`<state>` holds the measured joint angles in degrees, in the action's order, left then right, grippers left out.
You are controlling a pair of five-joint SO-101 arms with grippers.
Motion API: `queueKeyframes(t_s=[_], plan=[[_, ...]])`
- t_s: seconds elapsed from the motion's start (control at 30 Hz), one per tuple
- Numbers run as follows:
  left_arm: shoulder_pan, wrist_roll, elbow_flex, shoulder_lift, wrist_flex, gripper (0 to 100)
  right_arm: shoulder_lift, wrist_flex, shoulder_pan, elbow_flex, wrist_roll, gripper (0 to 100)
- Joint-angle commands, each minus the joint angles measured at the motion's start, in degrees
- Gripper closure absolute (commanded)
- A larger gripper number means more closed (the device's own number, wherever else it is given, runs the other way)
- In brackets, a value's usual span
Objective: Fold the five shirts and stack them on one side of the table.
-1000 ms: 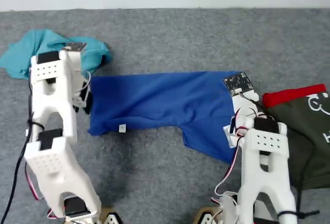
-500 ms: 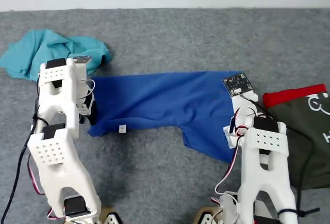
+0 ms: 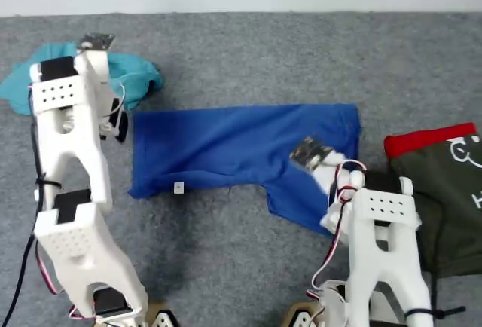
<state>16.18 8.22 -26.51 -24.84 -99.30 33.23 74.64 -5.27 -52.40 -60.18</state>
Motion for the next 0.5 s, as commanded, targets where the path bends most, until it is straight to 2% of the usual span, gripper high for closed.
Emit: queueKeyframes(t_s=[0.0, 0.1, 0.2, 0.37, 0.47], plan=[[0.35, -0.18, 0.75, 5.98, -1.32, 88, 2.51, 1.98, 0.48, 2.29, -10.81, 75.8], [0.35, -0.09, 2.42, 6.95, -1.32, 88, 2.33, 1.89, 0.40, 2.20, -16.00, 80.9], [0.44, -0.09, 2.86, 6.77, -1.32, 88, 1.19, 1.98, 0.31, 2.11, -16.62, 84.4], [0.35, 0.97, 2.86, 6.86, -1.32, 88, -0.75, 1.01, 0.31, -3.43, -22.59, 84.2], [0.35, 0.97, 2.86, 6.86, -1.32, 88, -0.48, -3.47, -0.57, -5.80, -22.51, 80.9]])
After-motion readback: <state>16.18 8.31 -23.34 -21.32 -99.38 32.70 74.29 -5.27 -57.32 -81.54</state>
